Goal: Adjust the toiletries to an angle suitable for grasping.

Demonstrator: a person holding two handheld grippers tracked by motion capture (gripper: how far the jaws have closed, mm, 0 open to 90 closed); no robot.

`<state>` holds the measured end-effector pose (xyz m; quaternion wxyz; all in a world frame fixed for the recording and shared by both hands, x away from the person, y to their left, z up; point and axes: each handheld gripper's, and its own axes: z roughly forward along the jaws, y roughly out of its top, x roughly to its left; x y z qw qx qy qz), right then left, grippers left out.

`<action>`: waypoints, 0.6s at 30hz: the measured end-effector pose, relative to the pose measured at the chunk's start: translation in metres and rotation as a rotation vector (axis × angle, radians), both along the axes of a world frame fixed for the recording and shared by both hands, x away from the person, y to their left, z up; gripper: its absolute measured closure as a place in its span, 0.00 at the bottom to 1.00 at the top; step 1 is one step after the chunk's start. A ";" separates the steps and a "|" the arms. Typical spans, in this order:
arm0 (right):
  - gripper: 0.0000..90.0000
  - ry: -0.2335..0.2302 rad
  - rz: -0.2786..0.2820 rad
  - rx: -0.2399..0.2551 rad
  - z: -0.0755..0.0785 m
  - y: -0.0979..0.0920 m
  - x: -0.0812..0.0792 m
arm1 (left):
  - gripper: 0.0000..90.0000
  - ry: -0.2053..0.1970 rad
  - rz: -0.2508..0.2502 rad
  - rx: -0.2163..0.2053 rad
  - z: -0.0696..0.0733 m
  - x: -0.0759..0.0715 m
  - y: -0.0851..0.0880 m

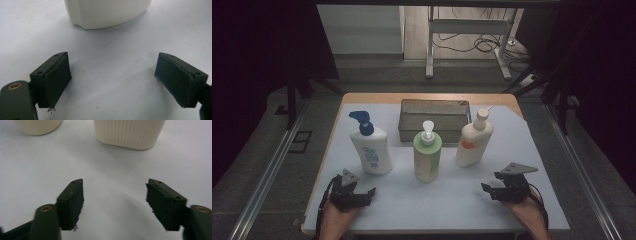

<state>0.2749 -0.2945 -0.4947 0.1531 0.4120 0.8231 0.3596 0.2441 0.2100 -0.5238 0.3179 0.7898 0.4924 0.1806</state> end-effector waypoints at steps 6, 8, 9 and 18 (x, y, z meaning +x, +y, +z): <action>0.45 -0.013 -0.027 0.012 0.005 -0.006 0.006 | 0.14 0.000 0.000 0.000 0.000 0.000 0.000; 0.48 -0.005 -0.031 0.026 0.006 -0.008 0.008 | 0.14 0.000 0.000 0.000 0.000 0.000 0.000; 0.48 -0.005 -0.031 0.026 0.006 -0.008 0.008 | 0.14 0.000 0.000 0.000 0.000 0.000 0.000; 0.65 -0.002 -0.020 0.012 0.009 -0.013 0.016 | 0.14 0.000 0.000 0.000 0.000 0.000 0.000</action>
